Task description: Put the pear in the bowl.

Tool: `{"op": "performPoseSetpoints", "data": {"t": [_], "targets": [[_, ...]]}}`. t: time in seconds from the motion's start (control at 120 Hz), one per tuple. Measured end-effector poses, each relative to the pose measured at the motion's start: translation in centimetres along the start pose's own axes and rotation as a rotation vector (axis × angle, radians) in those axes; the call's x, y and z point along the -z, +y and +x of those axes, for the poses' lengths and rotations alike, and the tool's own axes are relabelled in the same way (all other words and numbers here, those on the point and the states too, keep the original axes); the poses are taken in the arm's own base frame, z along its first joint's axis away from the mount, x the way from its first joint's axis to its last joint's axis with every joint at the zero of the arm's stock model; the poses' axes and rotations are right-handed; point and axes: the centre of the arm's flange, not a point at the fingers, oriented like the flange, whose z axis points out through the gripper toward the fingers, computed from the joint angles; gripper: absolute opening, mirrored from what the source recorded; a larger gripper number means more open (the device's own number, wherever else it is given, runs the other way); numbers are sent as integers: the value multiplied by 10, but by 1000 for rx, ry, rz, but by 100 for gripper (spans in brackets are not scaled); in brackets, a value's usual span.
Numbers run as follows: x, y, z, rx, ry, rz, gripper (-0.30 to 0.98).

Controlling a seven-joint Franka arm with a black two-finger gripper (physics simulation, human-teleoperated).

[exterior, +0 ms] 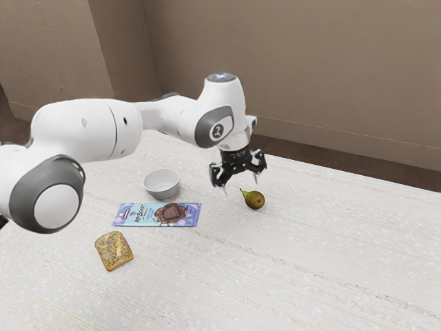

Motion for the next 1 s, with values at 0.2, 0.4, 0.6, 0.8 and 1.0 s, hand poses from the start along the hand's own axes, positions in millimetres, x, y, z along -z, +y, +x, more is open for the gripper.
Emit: {"op": "performPoseSetpoints", "data": {"t": [0.2,0.4,0.6,0.8,1.0], "targets": [[-23,11,-7,166,12,-35,69],[-38,13,-3,272,24,-67,69],[-46,14,18,357,41,-116,69],[-53,18,16,365,38,-141,69],[-63,19,18,355,46,-162,69]]}}
